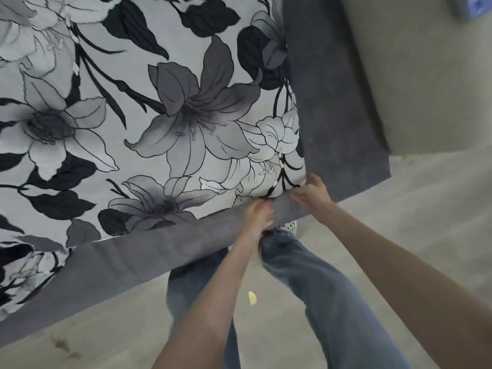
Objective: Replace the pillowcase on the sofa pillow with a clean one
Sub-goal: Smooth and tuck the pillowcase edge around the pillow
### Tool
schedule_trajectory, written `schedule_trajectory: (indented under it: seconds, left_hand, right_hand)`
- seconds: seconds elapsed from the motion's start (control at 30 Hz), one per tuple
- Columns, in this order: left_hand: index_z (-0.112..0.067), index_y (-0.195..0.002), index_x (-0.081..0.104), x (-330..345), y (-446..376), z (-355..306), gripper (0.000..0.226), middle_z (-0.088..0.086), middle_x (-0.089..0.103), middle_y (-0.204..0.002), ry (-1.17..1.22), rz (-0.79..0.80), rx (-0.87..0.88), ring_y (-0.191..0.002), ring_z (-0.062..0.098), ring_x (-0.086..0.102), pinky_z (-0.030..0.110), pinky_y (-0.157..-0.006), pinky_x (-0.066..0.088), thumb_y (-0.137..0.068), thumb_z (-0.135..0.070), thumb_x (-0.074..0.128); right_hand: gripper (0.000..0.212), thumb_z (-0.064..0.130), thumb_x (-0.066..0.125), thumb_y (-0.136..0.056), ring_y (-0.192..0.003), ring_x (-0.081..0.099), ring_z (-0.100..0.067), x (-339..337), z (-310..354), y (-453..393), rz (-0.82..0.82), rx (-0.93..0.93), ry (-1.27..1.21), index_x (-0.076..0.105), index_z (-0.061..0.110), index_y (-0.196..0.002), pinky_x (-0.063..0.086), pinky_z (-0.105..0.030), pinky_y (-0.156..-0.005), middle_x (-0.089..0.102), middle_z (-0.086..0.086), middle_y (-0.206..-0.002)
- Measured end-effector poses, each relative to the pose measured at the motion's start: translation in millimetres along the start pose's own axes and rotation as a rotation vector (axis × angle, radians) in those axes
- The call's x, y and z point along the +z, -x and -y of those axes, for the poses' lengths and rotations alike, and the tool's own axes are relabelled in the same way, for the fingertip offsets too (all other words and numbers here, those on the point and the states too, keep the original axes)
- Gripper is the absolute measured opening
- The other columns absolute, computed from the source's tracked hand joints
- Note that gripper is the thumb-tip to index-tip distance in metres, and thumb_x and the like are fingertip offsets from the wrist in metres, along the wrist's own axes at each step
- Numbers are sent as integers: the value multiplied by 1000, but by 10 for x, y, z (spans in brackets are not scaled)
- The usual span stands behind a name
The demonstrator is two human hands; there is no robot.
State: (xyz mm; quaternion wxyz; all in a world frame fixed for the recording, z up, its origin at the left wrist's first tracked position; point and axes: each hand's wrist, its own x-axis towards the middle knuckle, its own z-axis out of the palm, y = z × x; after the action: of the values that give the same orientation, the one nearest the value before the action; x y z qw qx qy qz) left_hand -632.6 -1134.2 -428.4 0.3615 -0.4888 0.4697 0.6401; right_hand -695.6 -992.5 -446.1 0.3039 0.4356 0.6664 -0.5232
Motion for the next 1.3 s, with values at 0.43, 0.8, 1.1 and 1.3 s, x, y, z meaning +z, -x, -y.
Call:
schedule_trajectory:
  seconds: [0.43, 0.8, 1.1, 1.3]
  left_hand:
    - [3, -115, 62, 520, -234, -85, 41, 11, 67, -108, 206, -372, -64, -95, 25, 65, 32, -85, 55, -78, -10, 75]
    - [-2, -86, 62, 558, -356, -104, 17, 9, 60, -75, 369, -97, -62, -57, 13, 51, 21, -50, 40, -89, 10, 50]
    - [-7, -89, 62, 542, -456, -36, 8, 4, 62, -72, 272, -9, -90, -59, 12, 54, 20, -46, 42, -94, -6, 56]
    - [-8, -87, 63, 405, -460, -115, 21, 1, 61, -76, 91, 83, -116, -61, 8, 51, 17, -50, 46, -93, 4, 47]
  right_hand:
    - [7, 3, 55, -92, -65, 57, -13, -48, -162, -184, -50, 192, -337, 55, 7, -87, 55, -22, -65, 57, -7, -74]
    - [7, -7, 57, -88, -56, 55, -14, 31, -142, -81, 64, 272, -372, 58, 1, -89, 48, -23, -53, 59, -7, -66]
    - [21, 24, 60, -92, -56, 55, -16, 57, -153, -45, 78, 284, -300, 59, 5, -82, 46, -26, -51, 61, -7, -67]
    - [24, 26, 63, -91, -47, 49, -12, 134, -213, -103, 6, 260, -146, 61, 7, -75, 39, -23, -47, 63, -2, -59]
